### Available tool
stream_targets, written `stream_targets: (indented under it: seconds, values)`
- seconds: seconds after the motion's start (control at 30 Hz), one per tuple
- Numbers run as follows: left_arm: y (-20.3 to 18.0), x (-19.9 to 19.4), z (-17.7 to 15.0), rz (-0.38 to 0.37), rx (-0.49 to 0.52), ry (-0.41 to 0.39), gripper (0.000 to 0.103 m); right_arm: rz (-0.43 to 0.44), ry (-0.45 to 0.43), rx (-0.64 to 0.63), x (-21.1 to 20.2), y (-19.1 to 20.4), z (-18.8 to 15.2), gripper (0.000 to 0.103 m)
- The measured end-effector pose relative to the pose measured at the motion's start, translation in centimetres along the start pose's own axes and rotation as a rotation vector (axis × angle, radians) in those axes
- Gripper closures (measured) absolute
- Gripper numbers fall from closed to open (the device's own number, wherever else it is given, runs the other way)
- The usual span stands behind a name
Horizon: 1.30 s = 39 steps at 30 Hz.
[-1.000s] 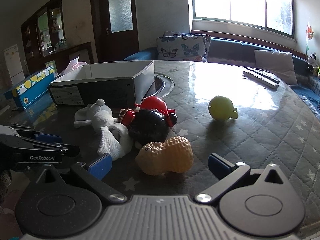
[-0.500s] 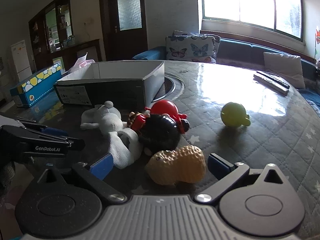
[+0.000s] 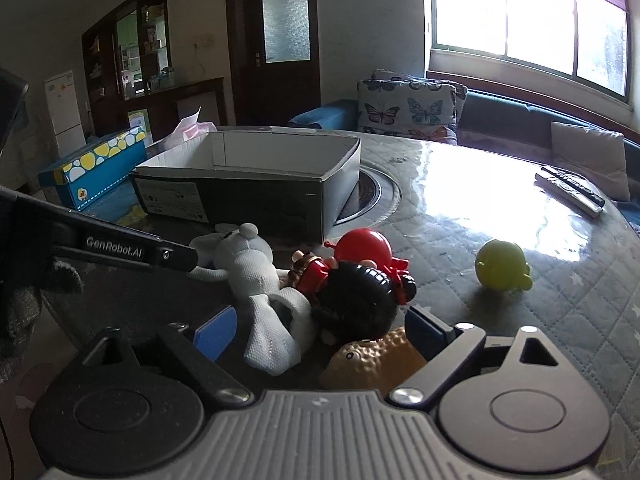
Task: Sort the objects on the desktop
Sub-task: 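Close the left tool on the white bunny plush's head and lift it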
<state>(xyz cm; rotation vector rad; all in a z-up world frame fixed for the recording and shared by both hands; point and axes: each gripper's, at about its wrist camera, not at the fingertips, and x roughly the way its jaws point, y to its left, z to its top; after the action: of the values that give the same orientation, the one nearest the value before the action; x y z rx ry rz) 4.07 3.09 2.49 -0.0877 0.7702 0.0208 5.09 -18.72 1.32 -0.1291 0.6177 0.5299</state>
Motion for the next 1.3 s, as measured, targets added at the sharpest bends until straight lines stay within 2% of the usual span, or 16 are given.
stream_targets:
  seconds: [0.3, 0.53, 0.87, 1.03, 1.17, 1.3]
  values:
    - [0.1, 1.0, 1.3, -0.037, -0.03, 0.024, 0.06, 0.084, -0.009, -0.066, 0.6, 1.6, 1.1, 0.016]
    - [1.0, 1.8, 1.6, -0.059, -0.071, 0.054, 0.06, 0.135, 0.028, -0.116, 2.5, 3.5, 1.7, 0.021]
    - [1.9, 2.5, 2.1, -0.097, -0.118, 0.078, 0.06, 0.25, 0.076, -0.175, 3.6, 6.0, 0.7, 0.021]
    - [2.5, 3.1, 2.4, -0.12, -0.152, 0.095, 0.059, 0.234, 0.069, -0.166, 3.9, 6.1, 1.0, 0.023]
    - [3.2, 3.0, 2.8, -0.131, -0.186, 0.088, 0.061, 0.232, 0.093, -0.143, 5.0, 5.7, 1.0, 0.032]
    - [3.6, 3.5, 3.2, -0.129, -0.194, 0.104, 0.061, 0.238, 0.103, -0.126, 5.4, 5.6, 0.7, 0.037]
